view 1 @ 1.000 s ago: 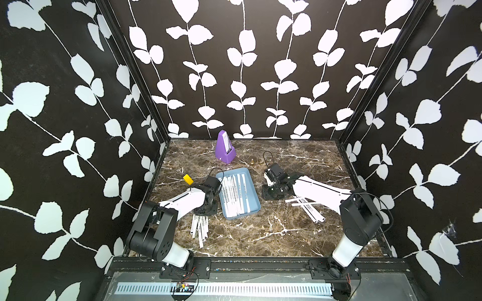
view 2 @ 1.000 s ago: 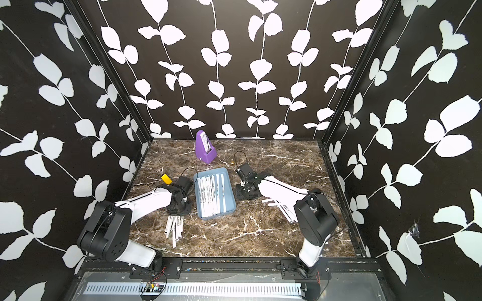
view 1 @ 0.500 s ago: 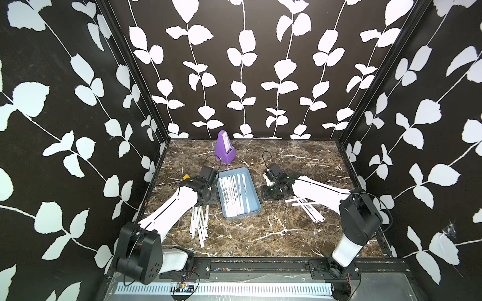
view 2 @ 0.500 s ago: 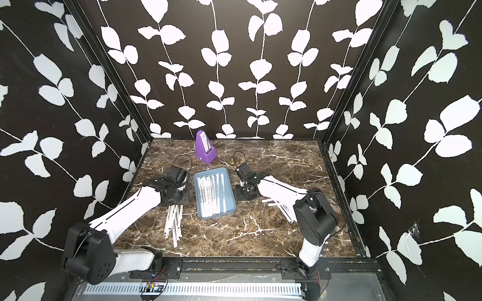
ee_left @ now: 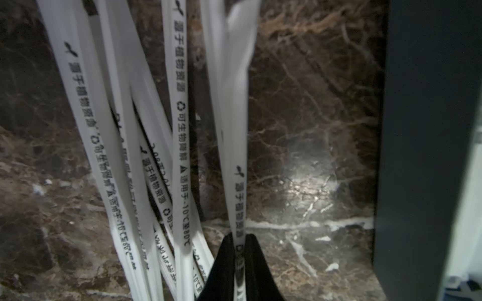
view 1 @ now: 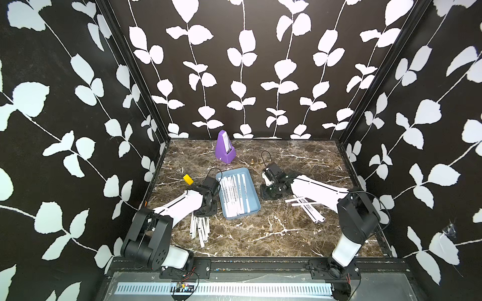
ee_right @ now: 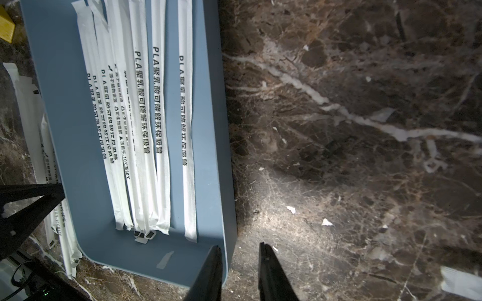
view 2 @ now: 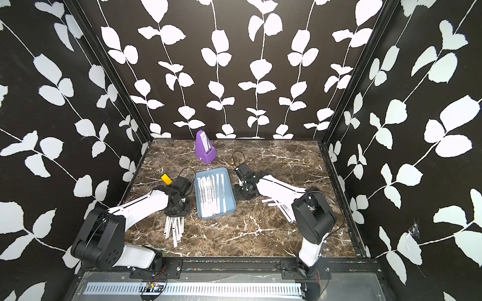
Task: Put the straws into the storage box
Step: Place the straw at the center of the board, then pick up the straw from the center of the board.
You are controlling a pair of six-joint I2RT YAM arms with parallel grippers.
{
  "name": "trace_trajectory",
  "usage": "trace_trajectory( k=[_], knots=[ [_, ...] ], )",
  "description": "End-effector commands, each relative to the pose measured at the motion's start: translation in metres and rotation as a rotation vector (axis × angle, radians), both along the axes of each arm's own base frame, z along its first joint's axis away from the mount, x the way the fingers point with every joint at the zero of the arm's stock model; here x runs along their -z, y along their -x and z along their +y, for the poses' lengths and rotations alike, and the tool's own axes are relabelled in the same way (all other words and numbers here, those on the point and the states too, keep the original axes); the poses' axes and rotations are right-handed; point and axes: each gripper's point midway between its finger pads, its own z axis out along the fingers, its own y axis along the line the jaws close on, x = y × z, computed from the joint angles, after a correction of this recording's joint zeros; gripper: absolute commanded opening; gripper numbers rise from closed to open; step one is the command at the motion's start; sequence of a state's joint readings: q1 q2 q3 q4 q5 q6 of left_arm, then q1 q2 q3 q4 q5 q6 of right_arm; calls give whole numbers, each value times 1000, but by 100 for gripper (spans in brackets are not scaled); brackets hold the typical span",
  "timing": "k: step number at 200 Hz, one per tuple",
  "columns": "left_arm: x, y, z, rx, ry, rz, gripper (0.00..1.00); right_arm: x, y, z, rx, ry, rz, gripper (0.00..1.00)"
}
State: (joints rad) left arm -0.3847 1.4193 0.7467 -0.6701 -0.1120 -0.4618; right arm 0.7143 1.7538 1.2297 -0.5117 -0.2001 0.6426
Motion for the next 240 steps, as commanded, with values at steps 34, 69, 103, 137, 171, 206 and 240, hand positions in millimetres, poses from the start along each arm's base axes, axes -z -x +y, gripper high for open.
trace_trajectory(
  k=[34,69,103,137,171,206,240],
  knots=[
    [2,-3,-2,-29,22,-18,22,-10,-7,14,-8,-35,-22,26],
    [8,-4,-5,-20,30,-6,21,-9,-6,16,-11,-36,-20,26],
    [12,-7,-10,-13,48,-9,22,-7,-6,15,-9,-33,-17,26],
    [-3,-11,-12,-7,41,-39,23,-4,-4,14,-10,-27,-11,26],
    [-15,-12,-14,-7,30,-67,26,-4,-4,16,-12,-29,-10,26],
    [6,-8,-14,-1,15,-20,26,-4,-4,18,-15,-33,-11,26],
    [19,-7,-15,-4,14,-2,24,-5,-4,17,-16,-27,-15,26]
  ],
)
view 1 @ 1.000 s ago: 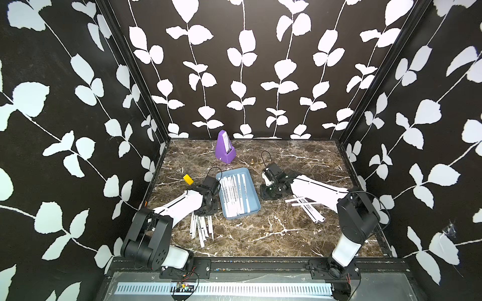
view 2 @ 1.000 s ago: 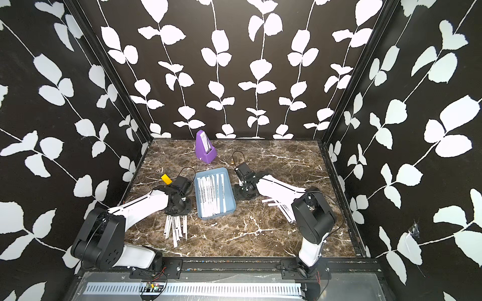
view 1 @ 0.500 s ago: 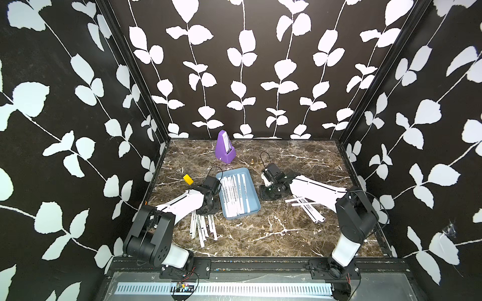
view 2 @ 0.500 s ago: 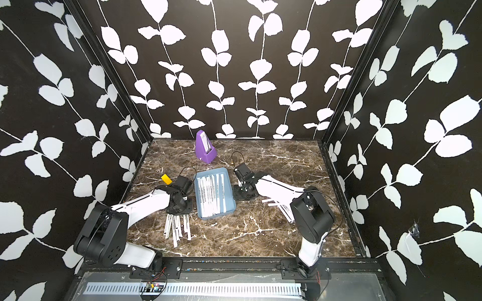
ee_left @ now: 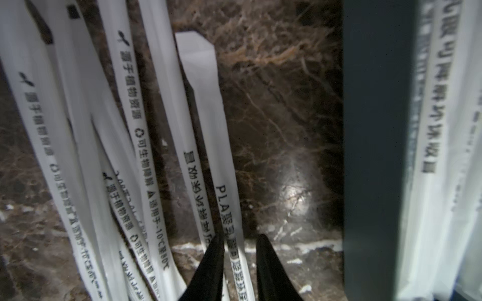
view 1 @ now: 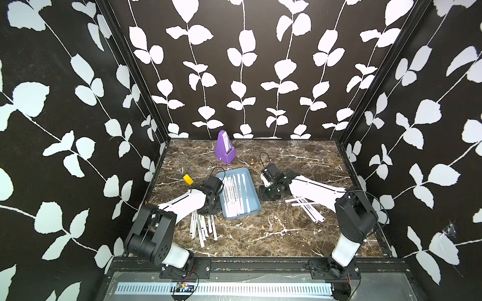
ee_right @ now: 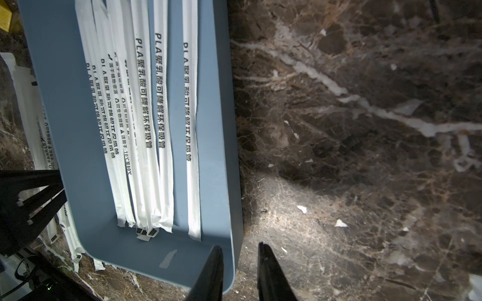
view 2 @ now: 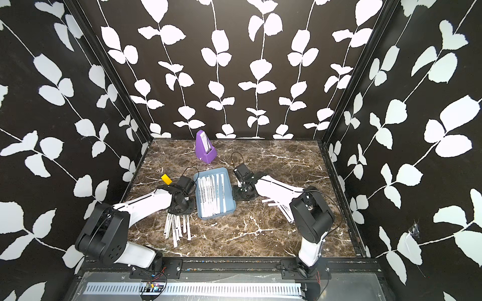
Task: Put the straws into the storage box
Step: Pick up the straw from the center of the board, then place the straw in the storage box.
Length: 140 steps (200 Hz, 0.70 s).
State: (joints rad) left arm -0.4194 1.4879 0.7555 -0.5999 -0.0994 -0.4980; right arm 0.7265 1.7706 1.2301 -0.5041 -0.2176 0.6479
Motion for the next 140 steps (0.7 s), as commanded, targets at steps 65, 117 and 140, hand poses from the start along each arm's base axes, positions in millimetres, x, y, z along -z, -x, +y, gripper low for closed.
trace_trajectory(
  k=[65,117,140],
  knots=[
    [-6,-1,5,-13,-23,-26,3,-12,-10,11,-3,-18,-36,26],
    [-82,-21,21,-53,-92,-196,0,-20,-11,6,-11,-3,-45,25],
    [-127,-55,-15,-49,60,-355,0,-27,-17,-7,14,-6,-52,25]
  ],
)
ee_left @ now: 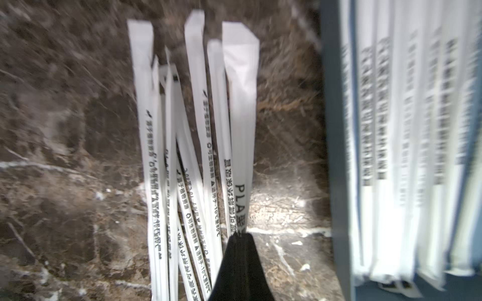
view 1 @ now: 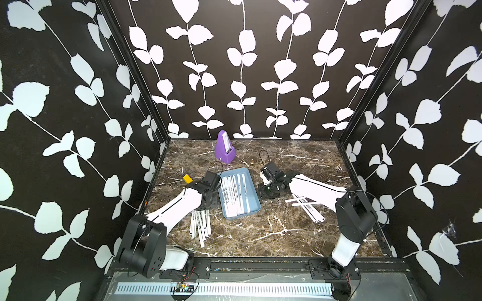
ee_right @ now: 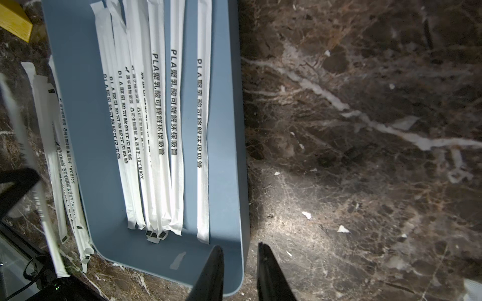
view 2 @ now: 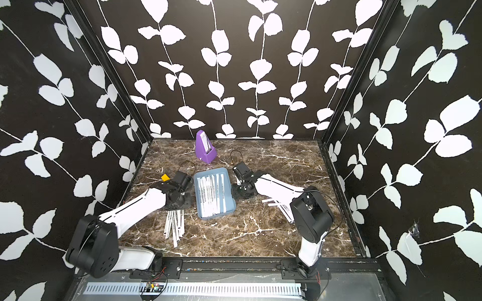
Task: Put the straws into the storage box
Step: Place the straw in the storage box.
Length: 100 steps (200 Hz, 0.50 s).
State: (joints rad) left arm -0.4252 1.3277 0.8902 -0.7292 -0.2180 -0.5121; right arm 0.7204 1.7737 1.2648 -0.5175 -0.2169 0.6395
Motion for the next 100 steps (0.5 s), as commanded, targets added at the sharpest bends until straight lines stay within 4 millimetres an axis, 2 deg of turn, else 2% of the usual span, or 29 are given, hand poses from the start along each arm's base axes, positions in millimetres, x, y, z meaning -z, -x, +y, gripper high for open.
trace_trajectory(
  k=[1,19,39,57,81,100],
  knots=[
    [-53,-28,-25,1,96,-163,0,-18,-10,-11,18,4,-35,25],
    [-66,-52,-74,49,218,-229,0,-21,-19,-30,72,-4,-37,25],
    [-57,-75,-126,84,322,-230,0,-28,-26,-48,114,-9,-52,25],
    [-45,-91,-159,133,302,-213,0,-32,-27,-57,124,-3,-57,25],
    [-14,-105,-169,144,237,-166,0,-31,-23,-59,124,-8,-51,25],
    [7,-108,-173,159,212,-129,0,-26,-20,-58,123,-14,-38,25]
  ],
)
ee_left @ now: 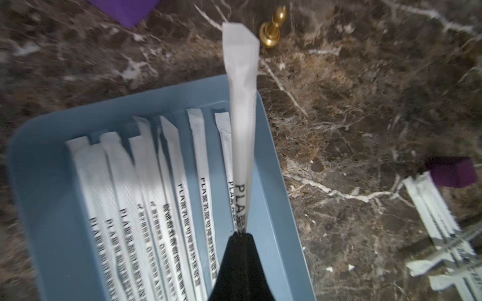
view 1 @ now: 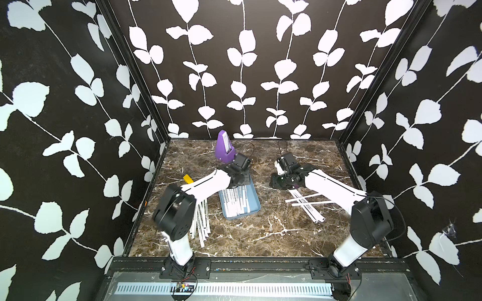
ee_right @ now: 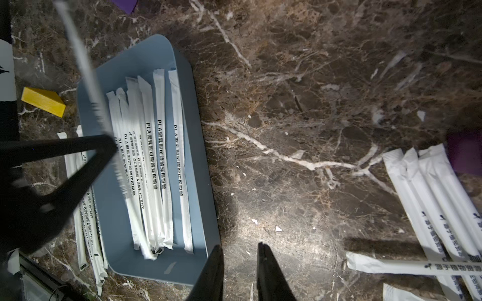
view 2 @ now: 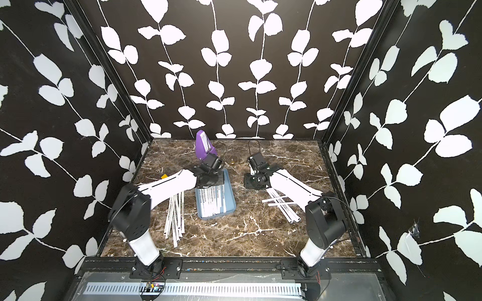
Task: Put the straws into the storage box
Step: Place the straw in the storage box.
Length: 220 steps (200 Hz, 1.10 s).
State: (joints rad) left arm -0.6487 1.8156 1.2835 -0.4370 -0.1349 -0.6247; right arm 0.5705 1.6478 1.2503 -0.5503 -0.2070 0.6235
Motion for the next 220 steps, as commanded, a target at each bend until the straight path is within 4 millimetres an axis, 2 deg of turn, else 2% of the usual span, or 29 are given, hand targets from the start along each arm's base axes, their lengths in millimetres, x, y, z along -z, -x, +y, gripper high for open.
trace_trajectory(
  k=[1,59,132,164,206,220],
  knots=[
    [1,-9,-3,4,-5,-4,0,15,14,-4,-18,19,37,25],
    [39,-9,-3,-36,-39,77,0,24,11,0,-28,19,50,25],
    [49,-6,4,-79,-60,101,4,28,12,-2,-33,35,52,25],
    [41,-6,6,-85,-59,90,11,28,11,-3,-33,41,49,25],
    [17,-8,11,-96,-48,51,17,28,9,-4,-40,67,45,25],
    [2,-7,15,-101,-42,30,19,27,9,-3,-51,106,35,25]
  ],
)
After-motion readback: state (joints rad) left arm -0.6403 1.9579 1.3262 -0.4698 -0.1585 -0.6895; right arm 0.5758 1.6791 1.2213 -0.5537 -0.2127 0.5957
